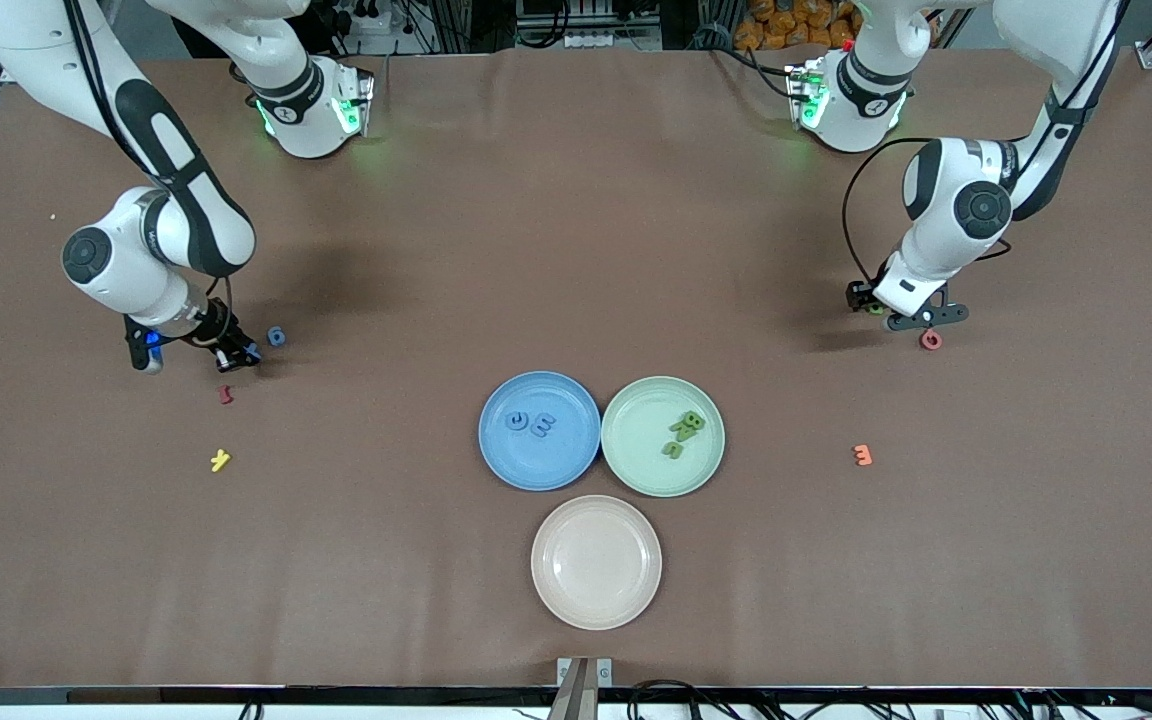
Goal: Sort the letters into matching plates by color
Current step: 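Grasp the x with the right gripper while the left gripper grasps the p, then drop the blue x into the blue plate with the right gripper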
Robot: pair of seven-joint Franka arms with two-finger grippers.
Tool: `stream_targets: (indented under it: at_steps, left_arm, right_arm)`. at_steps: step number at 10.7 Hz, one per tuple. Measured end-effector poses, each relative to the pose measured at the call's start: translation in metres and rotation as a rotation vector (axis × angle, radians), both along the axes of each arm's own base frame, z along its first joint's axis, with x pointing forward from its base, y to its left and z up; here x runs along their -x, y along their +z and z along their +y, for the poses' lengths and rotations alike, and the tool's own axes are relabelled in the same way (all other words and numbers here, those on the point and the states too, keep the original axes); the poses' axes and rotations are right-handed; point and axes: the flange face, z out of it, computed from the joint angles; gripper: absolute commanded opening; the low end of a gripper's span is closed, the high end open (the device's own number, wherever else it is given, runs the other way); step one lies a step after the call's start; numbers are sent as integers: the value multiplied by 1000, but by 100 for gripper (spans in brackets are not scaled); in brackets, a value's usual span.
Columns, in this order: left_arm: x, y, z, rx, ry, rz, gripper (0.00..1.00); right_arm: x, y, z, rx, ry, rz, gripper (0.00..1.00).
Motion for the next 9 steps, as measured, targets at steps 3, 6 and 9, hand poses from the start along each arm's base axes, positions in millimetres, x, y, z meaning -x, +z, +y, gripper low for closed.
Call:
stream_targets:
  at_steps: [3, 6, 9]
  left_arm:
    - [-1, 0, 15, -1, -17, 1, 55]
    - [-1, 0, 15, -2, -17, 1, 54]
    - [0, 0, 15, -2, -17, 2, 51]
  right_arm:
    - [-23, 22, 2, -23, 266, -5, 17]
    - [-79, 88, 15, -66, 413, -1, 19]
    - [-108, 111, 75, 51, 718, 10, 19]
